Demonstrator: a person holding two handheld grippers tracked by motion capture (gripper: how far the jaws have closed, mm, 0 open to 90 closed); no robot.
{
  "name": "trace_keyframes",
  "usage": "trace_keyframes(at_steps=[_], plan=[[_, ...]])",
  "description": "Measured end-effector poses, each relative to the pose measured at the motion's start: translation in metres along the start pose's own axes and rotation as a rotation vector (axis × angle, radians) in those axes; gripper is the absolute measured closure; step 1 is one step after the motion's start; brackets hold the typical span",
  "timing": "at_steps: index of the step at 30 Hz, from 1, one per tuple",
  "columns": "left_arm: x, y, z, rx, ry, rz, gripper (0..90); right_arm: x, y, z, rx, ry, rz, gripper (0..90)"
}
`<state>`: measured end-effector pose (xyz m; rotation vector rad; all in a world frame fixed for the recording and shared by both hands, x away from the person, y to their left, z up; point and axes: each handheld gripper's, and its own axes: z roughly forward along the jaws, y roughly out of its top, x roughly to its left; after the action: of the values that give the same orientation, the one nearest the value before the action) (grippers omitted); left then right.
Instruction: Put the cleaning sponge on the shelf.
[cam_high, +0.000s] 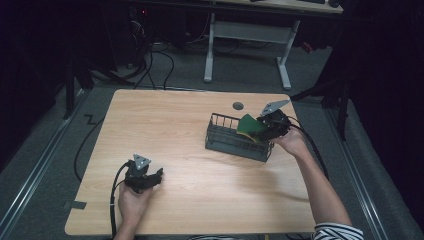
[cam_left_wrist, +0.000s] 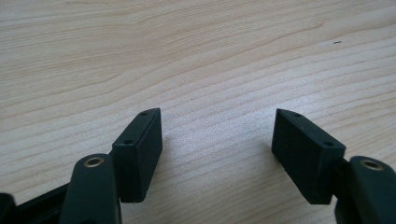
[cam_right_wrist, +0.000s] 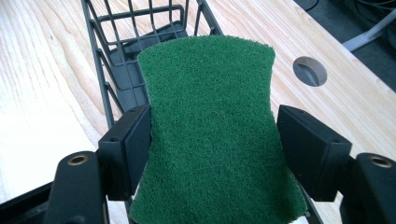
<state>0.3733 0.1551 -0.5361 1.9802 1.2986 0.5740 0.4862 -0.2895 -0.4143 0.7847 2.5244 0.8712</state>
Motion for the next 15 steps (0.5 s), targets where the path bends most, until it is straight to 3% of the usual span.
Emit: trace_keyframes(at_steps=[9, 15], plan=[[0.0, 0.0, 0.0, 0.0, 0.0, 0.0, 34.0, 0.0, -0.0001, -0.0009, -0.017, 0.025, 0.022, 27.8], [0.0, 0.0, 0.0, 0.0, 0.0, 0.0, 34.0, 0.0005, -0.0011, -0.0026, -0.03, 0.03, 0.053, 32.1]])
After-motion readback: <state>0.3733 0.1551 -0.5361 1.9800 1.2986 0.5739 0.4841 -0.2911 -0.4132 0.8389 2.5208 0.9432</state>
